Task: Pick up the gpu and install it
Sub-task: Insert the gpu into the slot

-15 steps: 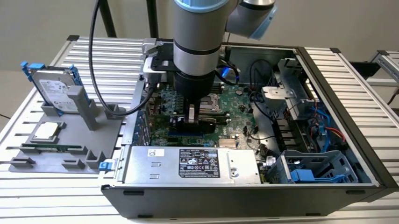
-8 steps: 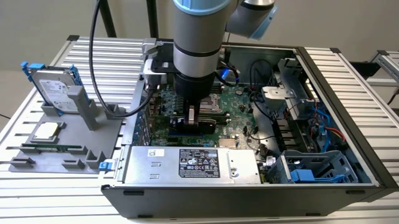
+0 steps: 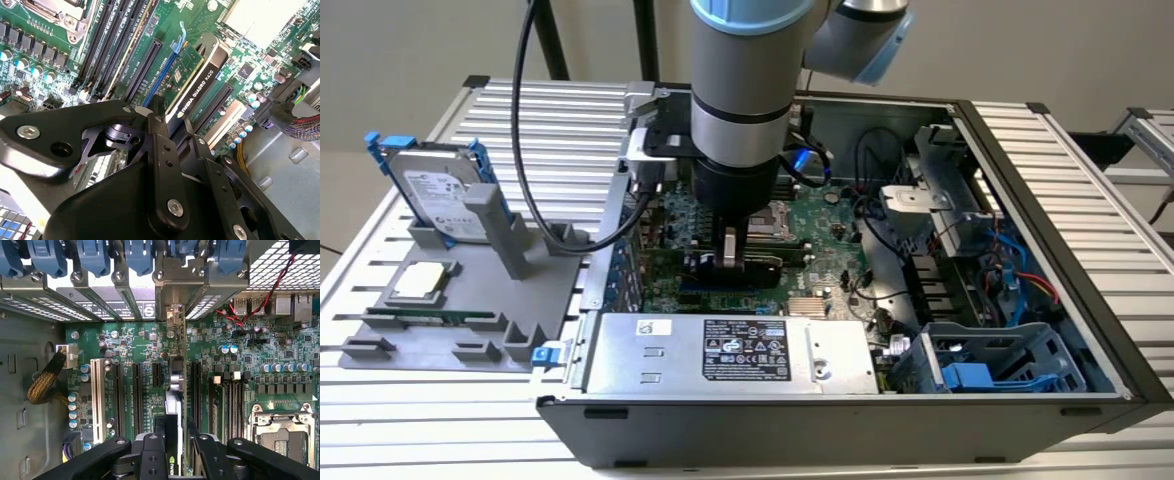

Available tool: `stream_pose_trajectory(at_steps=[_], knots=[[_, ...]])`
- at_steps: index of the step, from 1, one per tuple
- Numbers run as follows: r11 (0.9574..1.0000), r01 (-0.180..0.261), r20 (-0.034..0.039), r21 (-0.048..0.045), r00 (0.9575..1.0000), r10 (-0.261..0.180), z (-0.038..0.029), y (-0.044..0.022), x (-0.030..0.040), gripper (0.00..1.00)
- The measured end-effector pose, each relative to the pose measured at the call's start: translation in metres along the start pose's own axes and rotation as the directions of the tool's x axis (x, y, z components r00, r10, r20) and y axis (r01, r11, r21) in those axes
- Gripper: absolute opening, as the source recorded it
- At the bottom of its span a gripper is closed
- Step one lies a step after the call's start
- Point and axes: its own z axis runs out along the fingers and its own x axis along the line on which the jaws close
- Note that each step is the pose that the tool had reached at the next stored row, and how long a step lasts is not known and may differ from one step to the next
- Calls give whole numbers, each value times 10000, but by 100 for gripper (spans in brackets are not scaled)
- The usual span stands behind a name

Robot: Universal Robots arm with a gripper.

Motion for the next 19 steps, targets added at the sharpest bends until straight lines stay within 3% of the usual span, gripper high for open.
stream_pose_trajectory(at_steps=[19], knots=[[10000,0,-3,0,10000,0,40,5,-4,0]])
